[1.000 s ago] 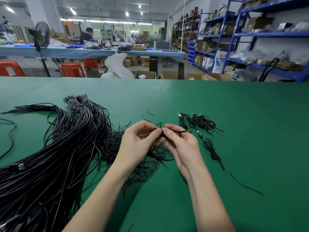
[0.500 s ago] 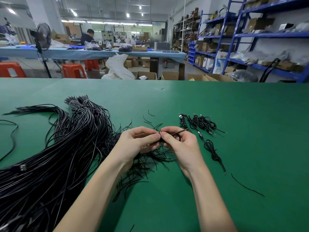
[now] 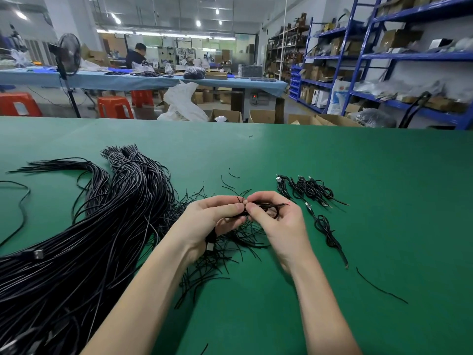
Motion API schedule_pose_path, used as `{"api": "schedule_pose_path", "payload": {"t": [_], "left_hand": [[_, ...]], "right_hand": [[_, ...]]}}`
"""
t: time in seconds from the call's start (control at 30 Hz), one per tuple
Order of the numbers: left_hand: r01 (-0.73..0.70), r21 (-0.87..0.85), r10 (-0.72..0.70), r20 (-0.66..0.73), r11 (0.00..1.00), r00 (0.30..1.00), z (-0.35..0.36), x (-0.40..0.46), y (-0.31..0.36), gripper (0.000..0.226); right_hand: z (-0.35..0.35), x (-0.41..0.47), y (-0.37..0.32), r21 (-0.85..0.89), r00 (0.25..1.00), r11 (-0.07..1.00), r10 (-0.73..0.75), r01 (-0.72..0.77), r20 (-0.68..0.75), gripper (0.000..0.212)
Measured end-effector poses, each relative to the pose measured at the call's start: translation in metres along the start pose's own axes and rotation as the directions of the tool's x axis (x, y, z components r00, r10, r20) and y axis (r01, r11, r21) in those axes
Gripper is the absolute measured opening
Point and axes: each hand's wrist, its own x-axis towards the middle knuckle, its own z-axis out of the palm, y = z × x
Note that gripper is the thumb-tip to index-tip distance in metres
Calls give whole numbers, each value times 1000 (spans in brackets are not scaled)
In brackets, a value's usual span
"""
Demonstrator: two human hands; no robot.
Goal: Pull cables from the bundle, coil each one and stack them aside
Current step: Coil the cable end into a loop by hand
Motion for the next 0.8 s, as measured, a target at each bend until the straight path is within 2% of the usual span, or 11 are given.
{"api": "schedule_pose_path", "payload": {"t": [0.13, 0.2, 0.27, 0.33, 0.43, 0.5, 0.57, 0.63, 0.7, 0.8], "left_hand": [[-122, 143, 124, -9, 982, 992, -2, 1, -2, 9], [-212, 320, 231, -22, 923, 973, -2, 2, -4, 9], [-291, 575, 369, -20, 764, 929, -1, 3, -9, 10], [-340, 723, 493, 0, 602, 870, 3, 4, -16, 12], [-420, 781, 629, 46, 462, 776, 9, 3, -26, 15], [-468, 802, 695, 94, 371, 713, 10, 3, -29, 16], [-498, 818, 739, 141, 287, 658, 9, 3, -29, 17], [-512, 825, 759, 171, 238, 628, 9, 2, -29, 19], [-522, 821, 767, 177, 230, 617, 10, 1, -29, 19], [-539, 822, 785, 207, 184, 584, 10, 0, -27, 18]], "right_hand": [[-3, 1, 1, 145, 991, 981, 130, -126, -16, 15], [-10, 3, -1, 195, 978, 961, 206, -196, -34, 16], [-18, 6, -5, -6, 970, 986, 160, -164, -185, 13], [-21, 7, -12, -272, 943, 957, 8, -104, -332, 12], [-13, 5, -20, -489, 931, 867, -92, -99, -352, 29], [-10, 4, -22, -525, 949, 839, -30, -147, -313, 31], [-8, 4, -22, -461, 963, 858, 128, -227, -236, 26], [-7, 3, -24, -285, 950, 909, 266, -303, -161, 17], [-7, 2, -27, -144, 935, 925, 339, -351, -101, 7], [-7, 1, -29, -41, 916, 917, 392, -397, -84, 5]]}}
